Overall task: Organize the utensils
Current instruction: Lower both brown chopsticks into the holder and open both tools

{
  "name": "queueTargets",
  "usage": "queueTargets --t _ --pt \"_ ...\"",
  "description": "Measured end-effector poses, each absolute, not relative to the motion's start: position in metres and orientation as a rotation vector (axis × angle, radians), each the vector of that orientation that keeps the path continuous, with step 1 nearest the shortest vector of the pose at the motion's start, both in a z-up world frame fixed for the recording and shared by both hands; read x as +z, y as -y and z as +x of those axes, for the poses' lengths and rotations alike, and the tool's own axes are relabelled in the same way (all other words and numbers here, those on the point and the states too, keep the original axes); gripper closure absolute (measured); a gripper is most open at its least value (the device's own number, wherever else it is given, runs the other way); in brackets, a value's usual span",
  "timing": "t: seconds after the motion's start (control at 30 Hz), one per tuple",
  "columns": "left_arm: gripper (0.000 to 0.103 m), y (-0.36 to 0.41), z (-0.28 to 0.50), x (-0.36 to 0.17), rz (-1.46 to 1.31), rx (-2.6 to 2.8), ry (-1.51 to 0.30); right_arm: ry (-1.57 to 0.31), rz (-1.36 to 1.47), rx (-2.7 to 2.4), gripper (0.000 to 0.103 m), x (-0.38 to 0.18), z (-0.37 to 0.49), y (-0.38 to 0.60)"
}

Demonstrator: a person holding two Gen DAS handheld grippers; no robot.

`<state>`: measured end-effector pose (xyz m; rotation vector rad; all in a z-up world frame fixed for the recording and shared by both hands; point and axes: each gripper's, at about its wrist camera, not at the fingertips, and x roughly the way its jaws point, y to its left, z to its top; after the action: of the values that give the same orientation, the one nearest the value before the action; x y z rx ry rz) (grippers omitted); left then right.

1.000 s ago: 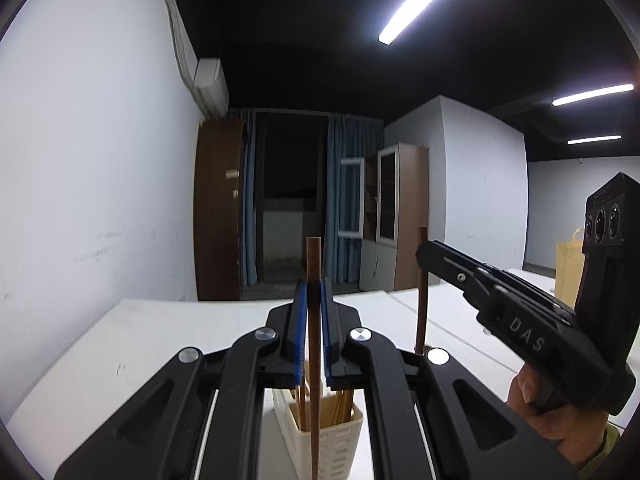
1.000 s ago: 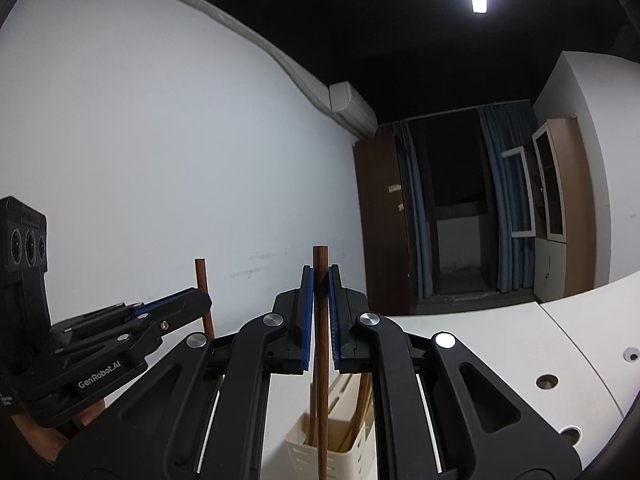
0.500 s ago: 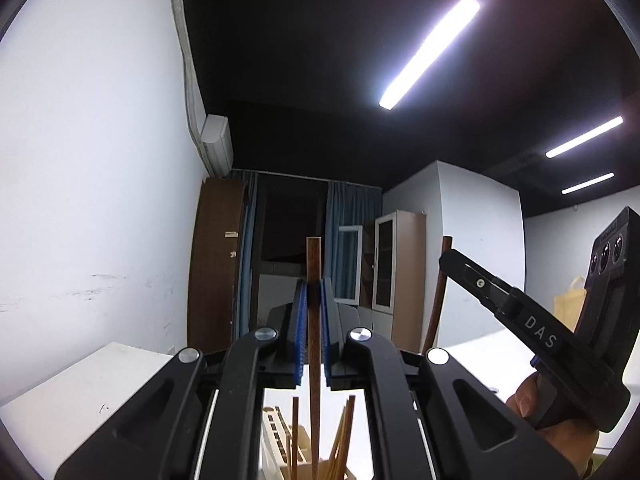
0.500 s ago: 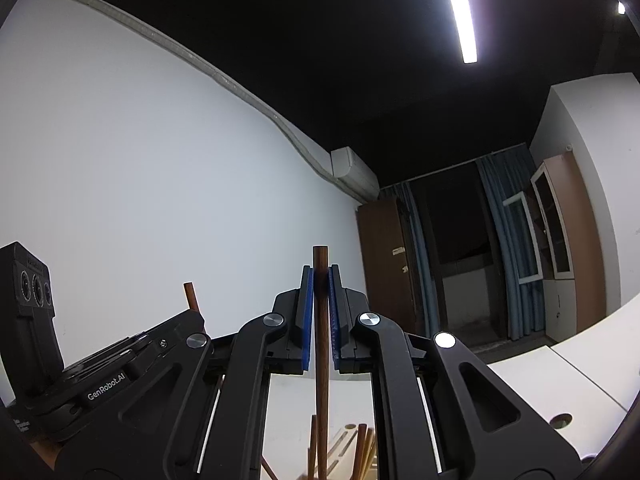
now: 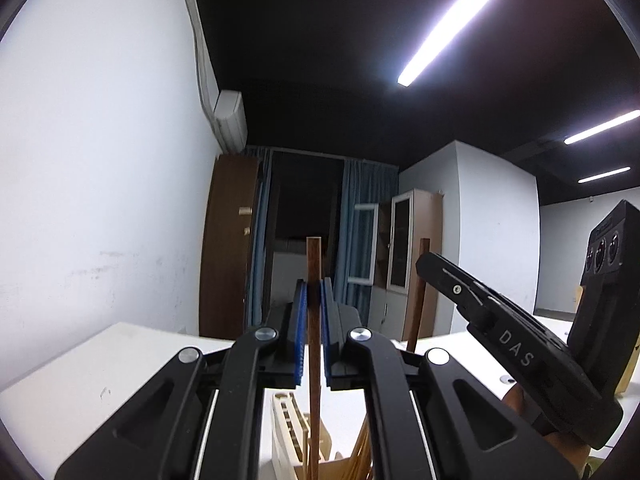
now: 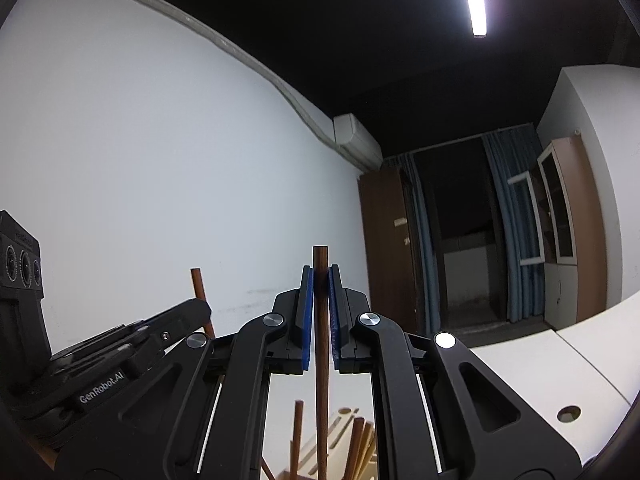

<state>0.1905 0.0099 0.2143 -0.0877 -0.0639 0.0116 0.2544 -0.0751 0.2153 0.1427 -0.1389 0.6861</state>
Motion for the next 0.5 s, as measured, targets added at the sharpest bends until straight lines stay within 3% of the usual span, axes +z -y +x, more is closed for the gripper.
queueTargets --t 0.5 --pt "0.096 -0.016 0.210 0.186 -0.068 -0.011 -0.071 0.012 0.068 0.660 0.096 0.187 0.250 0.062"
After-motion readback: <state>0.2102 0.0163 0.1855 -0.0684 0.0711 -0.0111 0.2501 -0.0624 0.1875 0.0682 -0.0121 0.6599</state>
